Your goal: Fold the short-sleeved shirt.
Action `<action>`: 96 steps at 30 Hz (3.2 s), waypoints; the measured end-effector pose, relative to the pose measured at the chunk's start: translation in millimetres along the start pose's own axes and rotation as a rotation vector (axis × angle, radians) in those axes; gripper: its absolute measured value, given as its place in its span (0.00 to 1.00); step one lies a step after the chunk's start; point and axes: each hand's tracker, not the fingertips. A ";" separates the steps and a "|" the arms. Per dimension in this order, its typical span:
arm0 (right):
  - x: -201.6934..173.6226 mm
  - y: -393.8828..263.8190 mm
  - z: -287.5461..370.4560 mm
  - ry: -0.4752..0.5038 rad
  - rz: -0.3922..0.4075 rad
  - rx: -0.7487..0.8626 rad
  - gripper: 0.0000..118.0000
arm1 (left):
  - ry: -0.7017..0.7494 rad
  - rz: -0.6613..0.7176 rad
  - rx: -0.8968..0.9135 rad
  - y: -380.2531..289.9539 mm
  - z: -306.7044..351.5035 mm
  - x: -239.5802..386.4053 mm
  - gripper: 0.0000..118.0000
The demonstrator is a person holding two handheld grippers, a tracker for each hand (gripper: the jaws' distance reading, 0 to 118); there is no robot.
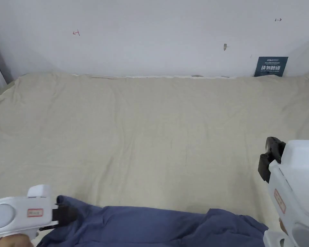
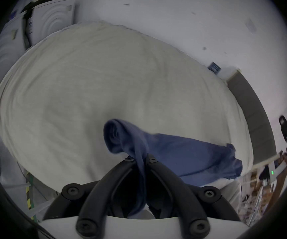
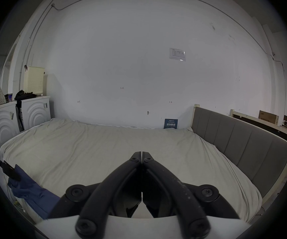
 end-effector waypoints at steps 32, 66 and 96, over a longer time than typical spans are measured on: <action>43.1 -7.8 22.5 -0.049 -0.020 -0.002 0.01 | -0.037 -0.163 0.256 -23.0 -33.0 146.1 0.57; 63.8 -10.2 29.3 -0.080 -0.022 -0.019 0.01 | -0.091 -0.329 0.157 -71.6 -68.4 186.7 0.00; 28.2 -11.5 6.5 -0.023 0.016 -0.072 0.01 | -0.340 0.189 -0.116 -48.6 -103.6 31.4 0.12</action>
